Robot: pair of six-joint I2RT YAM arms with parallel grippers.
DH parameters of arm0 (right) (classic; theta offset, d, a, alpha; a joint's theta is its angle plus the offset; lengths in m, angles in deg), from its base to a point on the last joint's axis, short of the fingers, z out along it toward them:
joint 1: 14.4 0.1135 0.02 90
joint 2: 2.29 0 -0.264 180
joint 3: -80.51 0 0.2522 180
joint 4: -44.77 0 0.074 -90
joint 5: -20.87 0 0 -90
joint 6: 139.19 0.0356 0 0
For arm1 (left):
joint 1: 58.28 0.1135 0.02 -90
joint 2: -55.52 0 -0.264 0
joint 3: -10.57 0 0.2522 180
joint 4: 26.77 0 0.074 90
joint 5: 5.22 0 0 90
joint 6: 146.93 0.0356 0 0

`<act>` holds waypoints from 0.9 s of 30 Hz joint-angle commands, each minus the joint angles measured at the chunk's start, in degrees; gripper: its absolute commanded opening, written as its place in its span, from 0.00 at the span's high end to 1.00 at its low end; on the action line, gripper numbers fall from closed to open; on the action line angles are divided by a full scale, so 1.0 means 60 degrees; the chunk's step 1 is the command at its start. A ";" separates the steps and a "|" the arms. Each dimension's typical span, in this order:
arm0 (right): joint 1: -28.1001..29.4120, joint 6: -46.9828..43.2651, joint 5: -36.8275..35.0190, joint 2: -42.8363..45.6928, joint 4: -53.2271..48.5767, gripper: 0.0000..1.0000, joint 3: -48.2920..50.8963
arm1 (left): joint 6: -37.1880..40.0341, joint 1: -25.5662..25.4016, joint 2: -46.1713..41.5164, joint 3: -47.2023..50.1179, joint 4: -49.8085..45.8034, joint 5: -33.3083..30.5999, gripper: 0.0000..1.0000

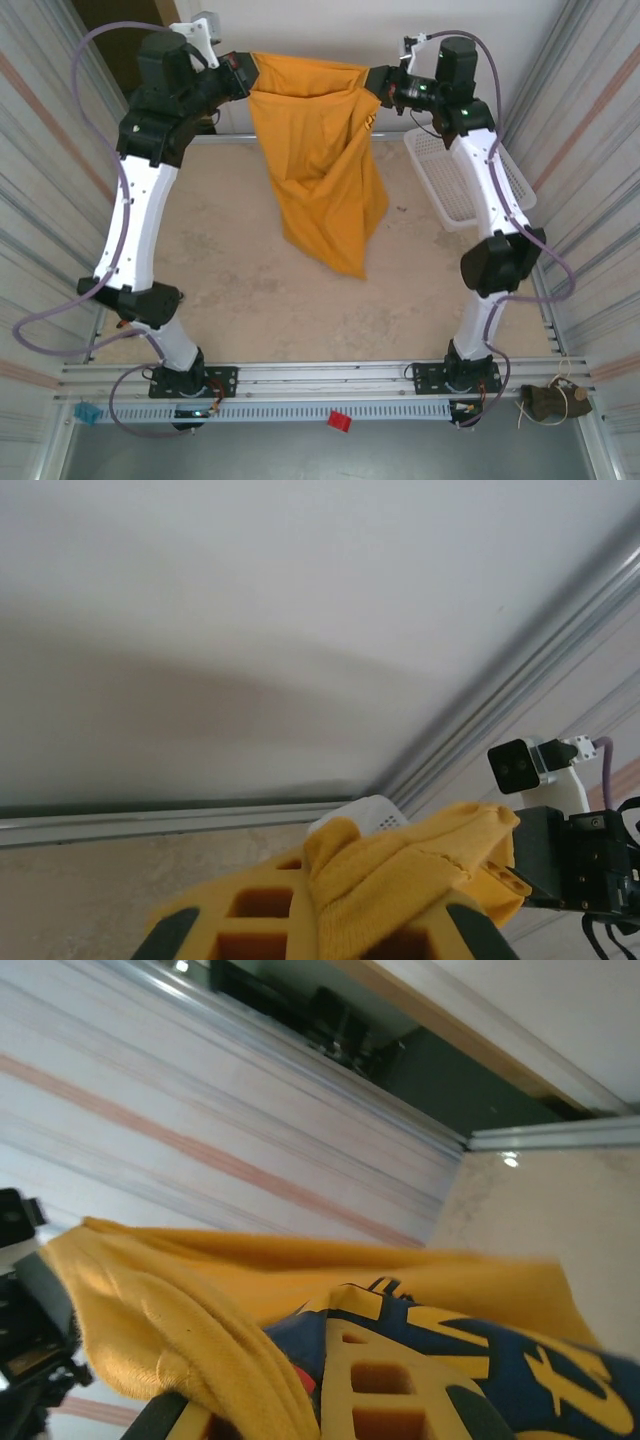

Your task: Fold the inside-out t-shirt

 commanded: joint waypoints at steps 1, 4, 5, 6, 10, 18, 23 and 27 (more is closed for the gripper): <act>-0.0336 0.1078 -0.0391 0.1840 0.2249 1.00 0.1882 | -0.0295 -0.0160 -0.1553 0.0513 0.1115 -0.0541 1.00; -0.0008 0.1243 -0.0748 0.2837 0.3098 1.00 0.4410 | -0.0179 -0.0476 -0.1638 0.1717 0.1178 -0.0867 1.00; 0.0136 0.1242 -0.0846 0.3146 0.3279 1.00 0.5092 | -0.0271 -0.0514 -0.1576 0.2102 0.1254 -0.0875 1.00; 0.0255 0.1243 -0.0909 0.3328 0.3382 1.00 0.5573 | -0.0303 -0.0563 -0.1484 0.2364 0.1356 -0.0944 1.00; 0.0816 0.1153 -0.1129 0.3687 0.3584 1.00 0.6861 | -0.0261 -0.0596 -0.0256 0.2038 0.1256 -0.1430 1.00; 0.0817 0.1529 -0.1718 0.2626 0.3678 1.00 0.6984 | -0.0357 0.0027 0.4504 -0.2676 -0.0527 -0.0400 0.80; 0.0416 0.2512 -0.1975 0.1657 0.4214 1.00 0.7154 | -0.0330 0.0721 0.4965 -0.2362 -0.1372 0.0869 0.49; 0.0351 0.2548 -0.1886 0.1418 0.4484 1.00 0.7551 | -0.0144 0.0664 0.1870 0.2734 0.0240 0.0664 0.39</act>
